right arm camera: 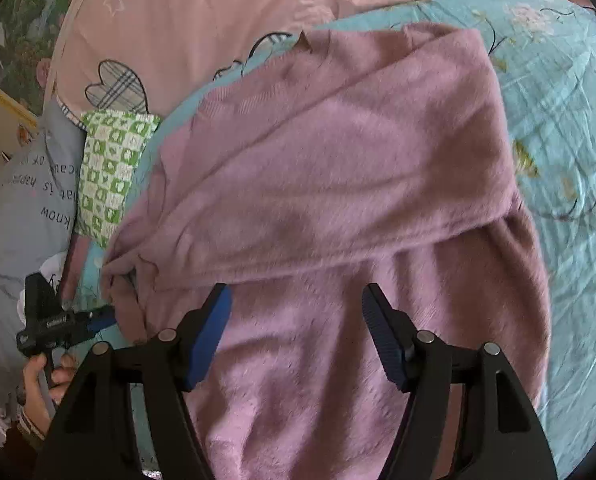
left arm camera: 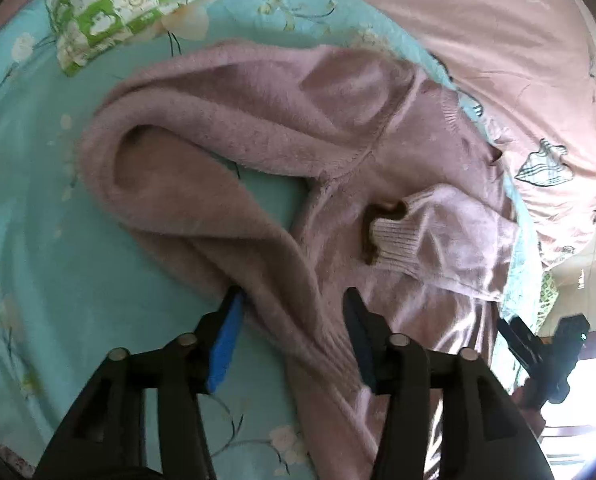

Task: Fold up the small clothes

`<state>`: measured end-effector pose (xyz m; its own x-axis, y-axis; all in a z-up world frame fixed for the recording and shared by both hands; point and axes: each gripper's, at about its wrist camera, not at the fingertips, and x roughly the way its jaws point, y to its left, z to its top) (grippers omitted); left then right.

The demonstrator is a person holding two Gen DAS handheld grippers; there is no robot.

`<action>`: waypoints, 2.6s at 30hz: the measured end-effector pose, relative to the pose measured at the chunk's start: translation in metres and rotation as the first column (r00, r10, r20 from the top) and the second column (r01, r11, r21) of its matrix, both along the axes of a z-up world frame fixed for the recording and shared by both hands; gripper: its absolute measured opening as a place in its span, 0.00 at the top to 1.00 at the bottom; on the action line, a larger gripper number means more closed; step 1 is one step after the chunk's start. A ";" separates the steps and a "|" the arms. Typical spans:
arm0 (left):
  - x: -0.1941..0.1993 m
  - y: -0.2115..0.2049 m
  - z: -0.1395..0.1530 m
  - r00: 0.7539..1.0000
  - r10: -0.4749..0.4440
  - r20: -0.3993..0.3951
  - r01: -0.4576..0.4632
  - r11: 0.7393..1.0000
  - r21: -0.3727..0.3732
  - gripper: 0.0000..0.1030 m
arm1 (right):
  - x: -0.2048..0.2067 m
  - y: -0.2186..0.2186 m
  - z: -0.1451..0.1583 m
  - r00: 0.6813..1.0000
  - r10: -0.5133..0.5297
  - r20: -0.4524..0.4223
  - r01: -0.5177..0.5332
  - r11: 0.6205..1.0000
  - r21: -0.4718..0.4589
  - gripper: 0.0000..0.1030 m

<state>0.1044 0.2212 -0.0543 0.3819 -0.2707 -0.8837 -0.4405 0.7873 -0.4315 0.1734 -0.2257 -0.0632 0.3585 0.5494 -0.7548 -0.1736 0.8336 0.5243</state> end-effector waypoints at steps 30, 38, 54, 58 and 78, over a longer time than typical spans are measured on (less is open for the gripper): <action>0.179 -0.286 0.031 0.805 -0.543 0.237 0.531 0.839 0.117 0.89 | -0.026 -0.089 -0.002 0.975 -0.224 0.002 0.224 0.975 0.013 0.34; 0.171 -0.283 0.020 0.784 -0.585 0.207 0.574 0.811 0.115 0.70 | -0.011 -0.099 -0.009 0.972 -0.234 -0.006 0.234 0.972 0.010 0.34; 0.055 -0.101 0.016 0.955 -0.281 0.098 0.227 0.902 0.367 0.63 | 0.037 0.002 -0.002 0.967 0.134 0.217 -0.064 0.950 -0.305 0.34; 0.060 -0.085 -0.002 0.960 -0.274 0.053 0.233 0.892 0.388 0.63 | 0.057 0.011 -0.019 0.974 0.185 0.127 -0.141 0.945 -0.296 0.58; 0.080 -0.081 -0.002 0.979 -0.193 0.067 0.147 0.893 0.425 0.66 | 0.075 -0.162 -0.028 0.894 -0.378 -0.239 0.443 0.820 0.361 0.71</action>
<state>0.1843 0.1401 -0.0564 0.4595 0.0433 -0.8871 -0.2546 0.9633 -0.0848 0.2483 -0.3881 -0.0916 0.5190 0.6392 -0.5675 0.2454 0.5245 0.8153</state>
